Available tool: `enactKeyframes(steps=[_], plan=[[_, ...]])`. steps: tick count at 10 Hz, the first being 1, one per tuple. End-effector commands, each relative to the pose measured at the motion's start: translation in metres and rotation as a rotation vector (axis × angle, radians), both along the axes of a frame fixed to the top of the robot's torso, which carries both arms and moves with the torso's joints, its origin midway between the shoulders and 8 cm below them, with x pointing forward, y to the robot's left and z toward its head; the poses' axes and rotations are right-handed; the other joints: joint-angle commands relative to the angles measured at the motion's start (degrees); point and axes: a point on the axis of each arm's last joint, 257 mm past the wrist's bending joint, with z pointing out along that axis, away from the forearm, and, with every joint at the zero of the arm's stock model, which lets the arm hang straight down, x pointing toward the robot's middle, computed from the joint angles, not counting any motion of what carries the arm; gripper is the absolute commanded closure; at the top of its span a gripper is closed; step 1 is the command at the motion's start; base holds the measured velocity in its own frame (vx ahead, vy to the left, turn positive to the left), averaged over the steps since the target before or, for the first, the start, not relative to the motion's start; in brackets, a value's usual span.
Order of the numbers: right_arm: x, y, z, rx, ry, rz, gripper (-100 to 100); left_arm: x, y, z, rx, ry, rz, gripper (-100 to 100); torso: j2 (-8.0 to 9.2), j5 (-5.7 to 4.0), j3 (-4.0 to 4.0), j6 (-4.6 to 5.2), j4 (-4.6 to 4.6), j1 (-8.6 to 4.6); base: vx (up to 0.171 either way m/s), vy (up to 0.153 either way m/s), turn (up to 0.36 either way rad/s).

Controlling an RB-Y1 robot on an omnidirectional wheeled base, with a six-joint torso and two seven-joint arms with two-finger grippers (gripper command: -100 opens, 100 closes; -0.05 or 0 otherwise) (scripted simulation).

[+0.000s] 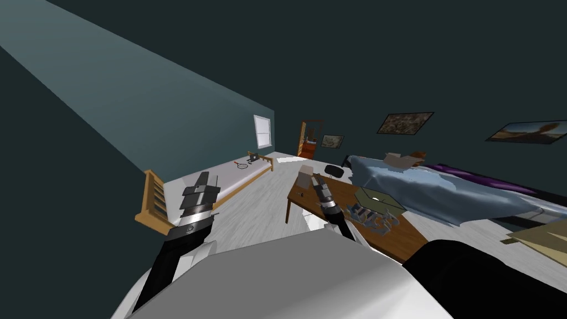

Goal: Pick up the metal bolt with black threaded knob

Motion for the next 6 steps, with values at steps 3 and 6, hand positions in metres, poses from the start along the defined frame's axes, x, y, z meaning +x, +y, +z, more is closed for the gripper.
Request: enactKeyframes(steps=[3,6], plan=[[0.007,0.002,-0.042,-0.161,0.084,0.009,-100,0.0,0.0,0.0,0.0,0.0,0.0,0,-0.05,0.0,-0.03,0.02,-0.01,-0.01,0.054,0.094,0.115],[0.009,-0.002,-0.077,-0.301,0.147,0.019,-100,0.0,0.0,0.0,0.0,0.0,0.0,0,0.02,0.01,0.01,0.02,0.0,0.01,0.036,0.102,0.12]])
